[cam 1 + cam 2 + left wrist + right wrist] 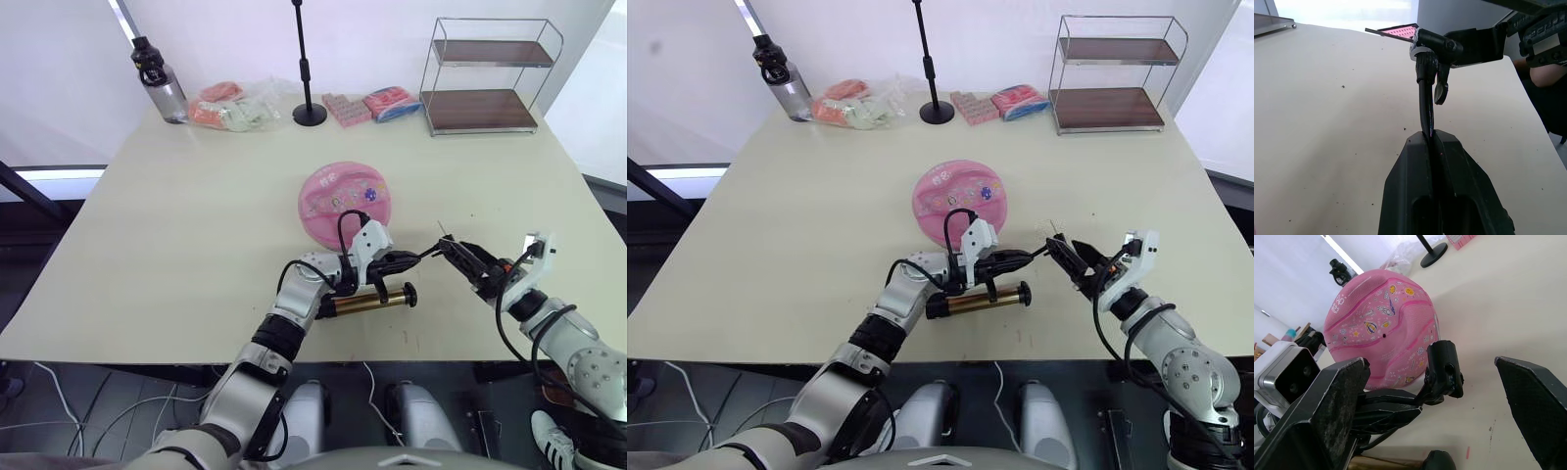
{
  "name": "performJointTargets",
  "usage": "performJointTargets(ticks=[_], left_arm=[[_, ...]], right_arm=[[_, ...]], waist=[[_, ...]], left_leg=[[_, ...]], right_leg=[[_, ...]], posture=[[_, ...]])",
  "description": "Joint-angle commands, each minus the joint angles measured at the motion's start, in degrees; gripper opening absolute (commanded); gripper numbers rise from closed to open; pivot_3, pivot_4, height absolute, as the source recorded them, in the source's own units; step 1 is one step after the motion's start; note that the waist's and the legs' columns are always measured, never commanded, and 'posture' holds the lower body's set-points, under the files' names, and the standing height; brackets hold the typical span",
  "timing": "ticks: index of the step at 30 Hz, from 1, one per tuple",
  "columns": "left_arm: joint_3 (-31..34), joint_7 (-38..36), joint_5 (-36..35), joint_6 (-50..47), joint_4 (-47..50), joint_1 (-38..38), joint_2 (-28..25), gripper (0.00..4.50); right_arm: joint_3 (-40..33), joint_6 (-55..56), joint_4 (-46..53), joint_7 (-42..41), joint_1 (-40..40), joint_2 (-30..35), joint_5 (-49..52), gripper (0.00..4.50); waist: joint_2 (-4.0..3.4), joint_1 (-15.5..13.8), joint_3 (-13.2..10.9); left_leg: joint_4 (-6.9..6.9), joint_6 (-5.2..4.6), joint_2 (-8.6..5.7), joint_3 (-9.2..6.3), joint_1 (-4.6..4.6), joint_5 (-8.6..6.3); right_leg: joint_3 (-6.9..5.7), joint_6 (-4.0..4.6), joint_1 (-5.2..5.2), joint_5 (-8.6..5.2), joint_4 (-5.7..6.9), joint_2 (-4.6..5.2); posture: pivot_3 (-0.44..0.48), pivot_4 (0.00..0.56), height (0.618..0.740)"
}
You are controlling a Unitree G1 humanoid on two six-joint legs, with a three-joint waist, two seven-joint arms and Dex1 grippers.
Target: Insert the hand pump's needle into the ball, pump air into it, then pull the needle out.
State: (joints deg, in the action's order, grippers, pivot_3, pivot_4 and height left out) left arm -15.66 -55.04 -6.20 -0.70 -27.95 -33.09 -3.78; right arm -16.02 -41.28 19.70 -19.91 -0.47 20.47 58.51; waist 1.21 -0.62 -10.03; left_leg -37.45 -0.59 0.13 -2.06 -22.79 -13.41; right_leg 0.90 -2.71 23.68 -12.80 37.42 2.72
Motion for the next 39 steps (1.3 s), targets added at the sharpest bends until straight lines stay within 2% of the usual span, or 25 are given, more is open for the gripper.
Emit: performJointTargets(ticks=[1, 39], left_arm=[[0.4, -0.5, -1.3, 1.3, 1.8, 0.1, 0.7, 0.04], [0.4, -0.7, -3.5, -0.2, 2.9, 2.3, 1.6, 0.04]], right_arm=[[-1.0, -0.4, 0.6, -0.9, -0.7, 0.6, 1.6, 4.5], [-0.7, -0.2, 0.6, 0.3, -0.8, -2.0, 0.7, 4.5]], waist=[[0.0, 0.0, 0.0], [0.0, 0.1, 0.0]], left_leg=[[0.0, 0.0, 0.0, 0.0, 0.0, 0.0], [0.02, -0.01, 0.01, 0.0, -0.01, -0.01]], right_leg=[[0.0, 0.0, 0.0, 0.0, 0.0, 0.0], [0.0, 0.0, 0.0, 0.0, -0.04, -0.01]], posture=[[0.0, 0.15, 0.74], [0.0, 0.15, 0.74]])
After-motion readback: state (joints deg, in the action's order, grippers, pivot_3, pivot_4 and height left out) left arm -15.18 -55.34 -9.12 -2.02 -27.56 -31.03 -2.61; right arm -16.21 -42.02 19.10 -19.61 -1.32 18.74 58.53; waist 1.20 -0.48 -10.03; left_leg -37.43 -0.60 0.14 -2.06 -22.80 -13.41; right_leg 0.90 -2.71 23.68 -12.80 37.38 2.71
